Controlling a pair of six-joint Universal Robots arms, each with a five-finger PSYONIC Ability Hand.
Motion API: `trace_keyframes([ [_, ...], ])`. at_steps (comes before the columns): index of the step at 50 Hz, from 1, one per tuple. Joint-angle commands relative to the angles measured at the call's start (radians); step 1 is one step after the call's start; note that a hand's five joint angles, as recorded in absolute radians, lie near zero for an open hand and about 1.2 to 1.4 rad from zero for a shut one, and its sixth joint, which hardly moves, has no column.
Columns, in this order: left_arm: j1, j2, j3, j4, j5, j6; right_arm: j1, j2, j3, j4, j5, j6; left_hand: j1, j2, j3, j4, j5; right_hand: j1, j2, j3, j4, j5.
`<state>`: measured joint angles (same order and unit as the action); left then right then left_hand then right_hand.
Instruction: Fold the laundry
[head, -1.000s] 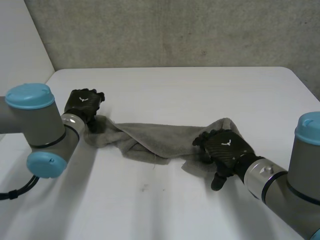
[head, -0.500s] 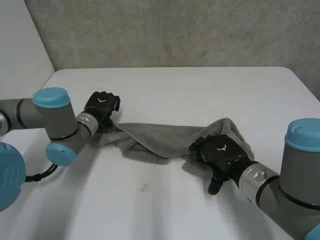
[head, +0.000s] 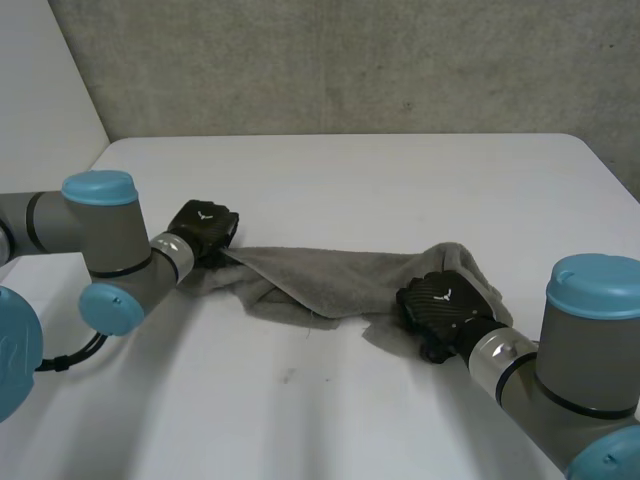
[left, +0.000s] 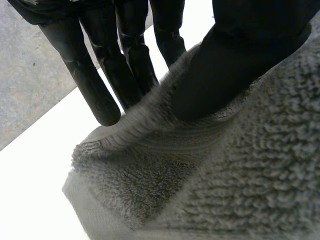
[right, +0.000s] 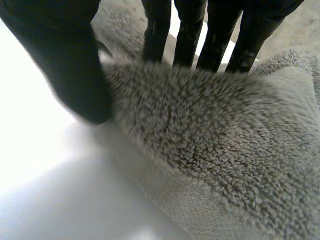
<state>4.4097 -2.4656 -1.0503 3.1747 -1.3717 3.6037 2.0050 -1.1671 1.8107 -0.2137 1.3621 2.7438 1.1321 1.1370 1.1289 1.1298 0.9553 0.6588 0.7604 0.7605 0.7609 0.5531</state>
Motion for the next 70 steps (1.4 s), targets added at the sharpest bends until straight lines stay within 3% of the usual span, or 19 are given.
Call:
trace_keyframes([
  [1, -0.001, 0.043, -0.022, 0.013, -0.001, 0.0, -0.003, 0.02, -0.04, -0.036, 0.132, -0.224, 0.264, 0.259, 0.267, 0.266, 0.266, 0.737, 0.636, 0.636, 0.635, 0.669],
  [6, -0.001, 0.062, 0.065, 0.071, -0.004, 0.0, -0.018, -0.006, -0.184, -0.088, 0.17, -0.343, 0.264, 0.259, 0.267, 0.266, 0.266, 0.737, 0.636, 0.636, 0.635, 0.669],
  [11, -0.001, 0.079, 0.257, 0.2, -0.09, -0.014, -0.103, -0.026, -0.468, -0.139, 0.17, -0.326, 0.264, 0.259, 0.267, 0.266, 0.266, 0.737, 0.636, 0.636, 0.635, 0.669],
  [15, -0.001, 0.146, 0.395, 0.347, -0.223, -0.083, -0.143, -0.017, -0.69, -0.223, 0.102, -0.175, 0.264, 0.259, 0.267, 0.266, 0.266, 0.737, 0.636, 0.636, 0.635, 0.669],
  [16, -0.001, 0.146, 0.395, 0.347, -0.224, -0.083, -0.143, -0.017, -0.691, -0.224, 0.101, -0.174, 0.264, 0.259, 0.267, 0.266, 0.266, 0.737, 0.636, 0.636, 0.635, 0.669],
  [19, -0.003, 0.249, 0.382, 0.396, -0.256, -0.195, -0.199, -0.046, -0.714, -0.352, 0.01, 0.082, 0.264, 0.259, 0.267, 0.266, 0.266, 0.737, 0.636, 0.636, 0.635, 0.669],
  [20, -0.003, 0.249, 0.382, 0.396, -0.256, -0.195, -0.199, -0.046, -0.714, -0.352, 0.009, 0.083, 0.264, 0.259, 0.267, 0.266, 0.266, 0.737, 0.636, 0.636, 0.635, 0.669],
  [23, -0.003, 0.312, 0.239, 0.375, -0.253, -0.226, -0.224, -0.046, -0.667, -0.281, -0.007, 0.178, 0.264, 0.259, 0.267, 0.266, 0.266, 0.737, 0.636, 0.636, 0.635, 0.669],
  [29, -0.003, 0.362, -0.025, 0.358, -0.248, -0.223, -0.252, -0.026, -0.554, -0.217, -0.046, 0.18, 0.264, 0.259, 0.267, 0.266, 0.266, 0.737, 0.636, 0.636, 0.635, 0.669],
  [39, -0.01, 0.407, -0.561, 0.355, -0.207, -0.201, -0.394, 0.055, -0.259, -0.196, -0.314, 0.177, 0.264, 0.259, 0.267, 0.266, 0.266, 0.737, 0.636, 0.636, 0.635, 0.669],
  [43, -0.023, 0.408, -0.657, 0.355, -0.204, -0.169, -0.445, 0.058, -0.196, -0.133, -0.351, 0.175, 0.264, 0.259, 0.267, 0.266, 0.266, 0.737, 0.636, 0.636, 0.635, 0.669],
  [47, -0.067, 0.422, -0.717, 0.35, -0.207, -0.088, -0.465, 0.05, -0.185, -0.038, -0.35, 0.166, 0.264, 0.259, 0.267, 0.266, 0.266, 0.695, 0.593, 0.593, 0.593, 0.626],
  [48, -0.078, 0.441, -0.726, 0.341, -0.207, -0.065, -0.474, 0.044, -0.185, 0.018, -0.348, 0.157, 0.264, 0.259, 0.267, 0.266, 0.266, 0.372, 0.27, 0.27, 0.27, 0.303],
  [49, -0.078, 0.441, -0.726, 0.341, -0.207, -0.065, -0.474, 0.044, -0.185, 0.019, -0.348, 0.157, 0.264, 0.259, 0.267, 0.266, 0.266, 0.369, 0.267, 0.267, 0.266, 0.3],
  [50, -0.088, 0.465, -0.731, 0.331, -0.208, -0.048, -0.486, 0.038, -0.183, 0.078, -0.342, 0.142, 0.264, 0.259, 0.267, 0.266, 0.266, 0.084, -0.018, -0.018, -0.018, 0.015],
  [51, -0.093, 0.494, -0.732, 0.314, -0.208, -0.04, -0.497, 0.026, -0.183, 0.132, -0.331, 0.125, 0.264, 0.259, 0.267, 0.266, 0.266, -0.006, -0.108, -0.108, -0.108, -0.075],
  [57, -0.121, 0.583, -0.717, 0.252, -0.21, -0.036, -0.514, -0.032, -0.168, 0.206, -0.313, 0.114, 0.264, 0.259, 0.267, 0.266, 0.266, -0.04, -0.141, -0.141, -0.142, -0.108],
  [65, -0.162, 0.741, -0.637, 0.151, -0.21, -0.036, -0.494, -0.227, -0.116, 0.2, -0.178, 0.16, 0.264, 0.259, 0.267, 0.266, 0.266, -0.286, -0.388, -0.388, -0.388, -0.355],
  [70, -0.2, 0.816, -0.561, 0.035, -0.211, -0.037, -0.378, -0.356, -0.054, 0.201, -0.147, 0.214, 0.264, 0.259, 0.267, 0.266, 0.266, -0.406, -0.508, -0.508, -0.508, -0.475],
])
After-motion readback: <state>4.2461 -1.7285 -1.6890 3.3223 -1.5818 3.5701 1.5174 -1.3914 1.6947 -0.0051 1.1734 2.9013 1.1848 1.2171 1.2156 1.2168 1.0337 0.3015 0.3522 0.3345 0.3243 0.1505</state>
